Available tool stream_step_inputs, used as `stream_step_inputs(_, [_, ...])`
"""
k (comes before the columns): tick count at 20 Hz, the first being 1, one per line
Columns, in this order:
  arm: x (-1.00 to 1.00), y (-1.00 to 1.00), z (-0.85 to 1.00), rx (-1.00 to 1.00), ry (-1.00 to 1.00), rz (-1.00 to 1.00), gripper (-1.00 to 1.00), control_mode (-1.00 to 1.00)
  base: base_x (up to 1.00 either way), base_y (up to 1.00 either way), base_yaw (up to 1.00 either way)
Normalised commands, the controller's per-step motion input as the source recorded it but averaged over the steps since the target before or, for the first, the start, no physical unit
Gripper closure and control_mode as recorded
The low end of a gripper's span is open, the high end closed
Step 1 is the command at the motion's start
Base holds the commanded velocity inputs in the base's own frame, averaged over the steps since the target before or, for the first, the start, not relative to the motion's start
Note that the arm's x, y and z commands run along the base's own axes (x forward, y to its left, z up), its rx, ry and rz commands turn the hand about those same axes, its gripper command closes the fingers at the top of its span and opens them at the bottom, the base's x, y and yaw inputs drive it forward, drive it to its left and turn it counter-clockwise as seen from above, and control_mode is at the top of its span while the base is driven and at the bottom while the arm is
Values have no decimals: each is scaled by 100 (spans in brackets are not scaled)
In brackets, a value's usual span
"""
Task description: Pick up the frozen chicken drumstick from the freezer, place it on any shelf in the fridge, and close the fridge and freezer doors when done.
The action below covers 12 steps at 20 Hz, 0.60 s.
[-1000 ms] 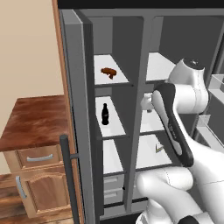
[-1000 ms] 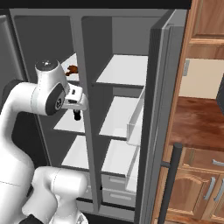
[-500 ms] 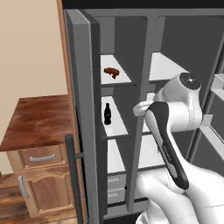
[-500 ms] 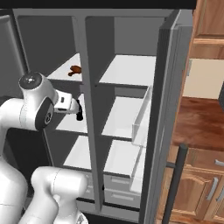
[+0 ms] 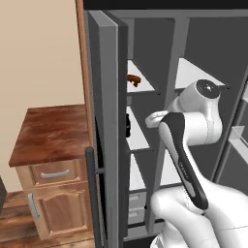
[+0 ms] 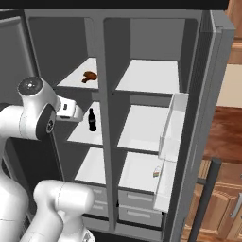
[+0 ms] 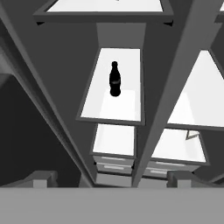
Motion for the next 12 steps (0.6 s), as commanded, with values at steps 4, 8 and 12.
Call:
stream_step_inputs(4, [0,0,0,0,0,0,-100,100,44,17,0])
stream_step_inputs(8, [0,0,0,0,0,0,-100,100,55,7,0])
stream_step_inputs(12, [0,0,0,0,0,0,-100,100,49,0,0])
